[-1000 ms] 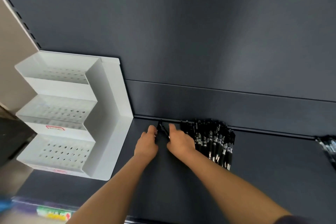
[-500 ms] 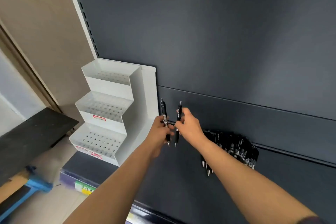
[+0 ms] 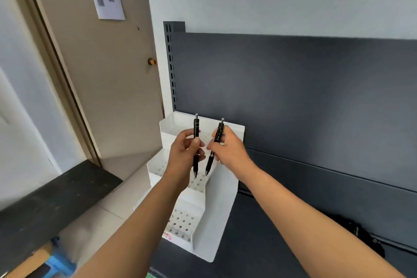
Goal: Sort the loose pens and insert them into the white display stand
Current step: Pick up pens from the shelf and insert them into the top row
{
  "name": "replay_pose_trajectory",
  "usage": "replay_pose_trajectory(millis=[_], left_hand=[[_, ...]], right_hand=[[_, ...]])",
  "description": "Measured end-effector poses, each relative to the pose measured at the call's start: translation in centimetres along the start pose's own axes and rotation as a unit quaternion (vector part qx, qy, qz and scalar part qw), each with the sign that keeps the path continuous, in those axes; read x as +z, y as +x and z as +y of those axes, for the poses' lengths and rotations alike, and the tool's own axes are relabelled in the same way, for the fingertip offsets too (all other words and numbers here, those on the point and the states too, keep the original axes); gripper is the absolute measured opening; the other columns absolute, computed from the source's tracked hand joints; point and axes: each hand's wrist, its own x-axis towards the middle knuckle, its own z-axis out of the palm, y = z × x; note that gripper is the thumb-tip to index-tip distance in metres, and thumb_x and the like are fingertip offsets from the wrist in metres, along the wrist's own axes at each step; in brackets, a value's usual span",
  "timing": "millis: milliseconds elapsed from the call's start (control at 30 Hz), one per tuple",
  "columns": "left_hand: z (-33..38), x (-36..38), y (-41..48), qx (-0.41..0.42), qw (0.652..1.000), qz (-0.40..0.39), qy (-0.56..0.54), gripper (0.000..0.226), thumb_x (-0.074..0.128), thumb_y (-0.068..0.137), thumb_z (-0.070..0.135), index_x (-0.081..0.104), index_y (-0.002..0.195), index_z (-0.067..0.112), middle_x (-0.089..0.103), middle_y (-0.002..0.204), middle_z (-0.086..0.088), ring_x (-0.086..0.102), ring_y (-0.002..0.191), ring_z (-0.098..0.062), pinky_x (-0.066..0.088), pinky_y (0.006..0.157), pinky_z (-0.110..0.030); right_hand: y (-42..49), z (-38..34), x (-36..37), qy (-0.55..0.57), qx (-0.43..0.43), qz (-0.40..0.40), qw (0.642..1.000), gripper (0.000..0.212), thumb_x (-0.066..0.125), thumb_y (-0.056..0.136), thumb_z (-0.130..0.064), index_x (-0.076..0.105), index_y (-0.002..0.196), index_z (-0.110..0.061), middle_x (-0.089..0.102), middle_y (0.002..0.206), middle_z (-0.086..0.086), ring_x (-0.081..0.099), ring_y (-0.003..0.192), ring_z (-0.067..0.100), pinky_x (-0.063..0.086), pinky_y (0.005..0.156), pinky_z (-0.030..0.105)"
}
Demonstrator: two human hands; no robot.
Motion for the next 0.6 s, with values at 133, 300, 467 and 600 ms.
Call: replay_pose_trajectory(millis=[133,300,467,600], left_hand=[[1.5,-5.3,3.7,0.003,1.0,-0.013,0.002,0.015,0.045,0.097,0.007,0.051,0.109,0.012,0.056,0.079,-0.006,0.053,0.06,-0.015,0.054,0.062,-0.028],[2.1,-9.5,7.7,0.029,0.998,-0.042,0.037,0.003,0.051,0.094,0.01,0.054,0.095,0.011,0.058,0.079,-0.002,0.06,0.066,-0.011,0.057,0.066,-0.027],[1.4,-10.9,10.1,0.066,0.99,-0.075,0.095,0.009,0.062,0.086,0.003,0.06,0.084,0.012,0.061,0.076,0.001,0.057,0.073,-0.014,0.051,0.073,-0.034],[0.6,-11.4,11.0,0.111,0.983,-0.062,0.134,0.022,0.067,0.081,0.004,0.061,0.086,0.025,0.064,0.082,0.007,0.056,0.074,-0.011,0.047,0.07,-0.027]], right_hand=[[2.3,-2.8,3.7,0.055,0.005,-0.023,0.998,0.009,0.05,0.092,-0.015,0.045,0.096,-0.021,0.059,0.08,0.007,0.054,0.052,0.012,0.041,0.043,0.022],[4.2,-4.3,6.9,0.033,-0.01,-0.022,0.999,0.014,0.039,0.101,-0.027,0.045,0.104,-0.015,0.06,0.092,0.01,0.064,0.062,0.013,0.048,0.047,0.022],[5.4,-3.2,8.2,-0.098,-0.055,0.059,0.992,0.011,0.052,0.095,-0.025,0.057,0.09,-0.017,0.06,0.084,-0.005,0.061,0.062,0.005,0.044,0.052,0.019],[5.7,-2.8,8.7,-0.044,-0.05,0.09,0.994,0.004,0.056,0.094,-0.017,0.055,0.097,-0.018,0.062,0.084,-0.002,0.064,0.057,0.009,0.053,0.053,0.018]])
